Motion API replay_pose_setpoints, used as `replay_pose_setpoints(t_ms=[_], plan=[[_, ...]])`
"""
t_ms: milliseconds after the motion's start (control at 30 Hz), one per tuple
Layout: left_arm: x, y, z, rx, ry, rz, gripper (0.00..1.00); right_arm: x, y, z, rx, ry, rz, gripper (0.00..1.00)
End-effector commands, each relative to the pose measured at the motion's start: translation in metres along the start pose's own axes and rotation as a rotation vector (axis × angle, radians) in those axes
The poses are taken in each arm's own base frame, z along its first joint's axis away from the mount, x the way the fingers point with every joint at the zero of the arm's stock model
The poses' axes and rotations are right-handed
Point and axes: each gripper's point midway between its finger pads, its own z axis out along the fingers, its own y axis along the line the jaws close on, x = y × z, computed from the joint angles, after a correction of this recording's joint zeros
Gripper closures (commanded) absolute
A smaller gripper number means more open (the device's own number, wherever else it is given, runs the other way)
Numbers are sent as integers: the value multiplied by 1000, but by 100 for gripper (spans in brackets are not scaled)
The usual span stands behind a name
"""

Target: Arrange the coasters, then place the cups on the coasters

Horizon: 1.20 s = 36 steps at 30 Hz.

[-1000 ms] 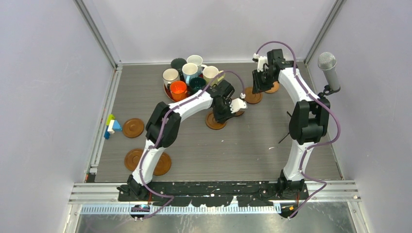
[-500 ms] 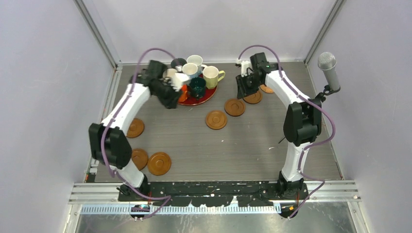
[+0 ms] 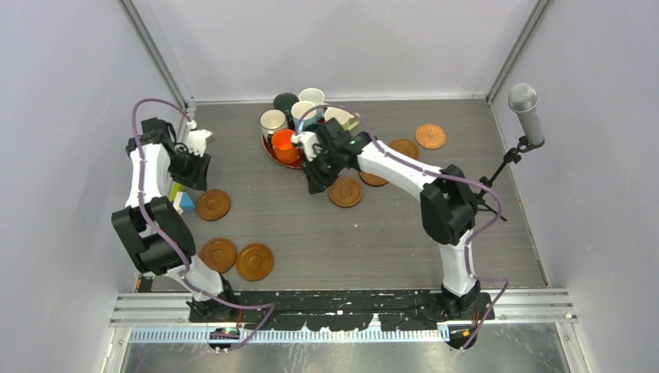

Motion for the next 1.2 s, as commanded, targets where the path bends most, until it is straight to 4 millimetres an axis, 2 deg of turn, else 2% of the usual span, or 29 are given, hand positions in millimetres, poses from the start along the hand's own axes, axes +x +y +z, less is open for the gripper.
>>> replay_pose_setpoints(t_ms=[0,100,200,300,367,567,767,933,1067,1167], plan=[[2,16,0,-7,-12,7,63,-52,44,25,-86,-127,-15,66],[10,19,11,9,16,7,66,-66,79,43,-139,-153,-27,68],[17,21,22,17,34,9,67,-74,105,55,-168,-171,-45,69],[24,22,34,22,52,1,68,-78,118,62,-179,-182,-39,70],[31,23,42,24,75,-6,69,-78,117,64,-174,-184,-26,71],[45,23,65,26,105,18,70,-67,92,50,-117,-171,2,73],[46,22,83,31,123,28,70,-49,48,29,-52,-148,71,73],[47,14,99,31,160,68,70,-27,11,14,9,-119,129,73],[49,9,112,38,199,102,70,-18,-14,-1,52,-114,157,73],[47,-8,116,68,215,157,71,-16,-27,-14,75,-118,173,73]])
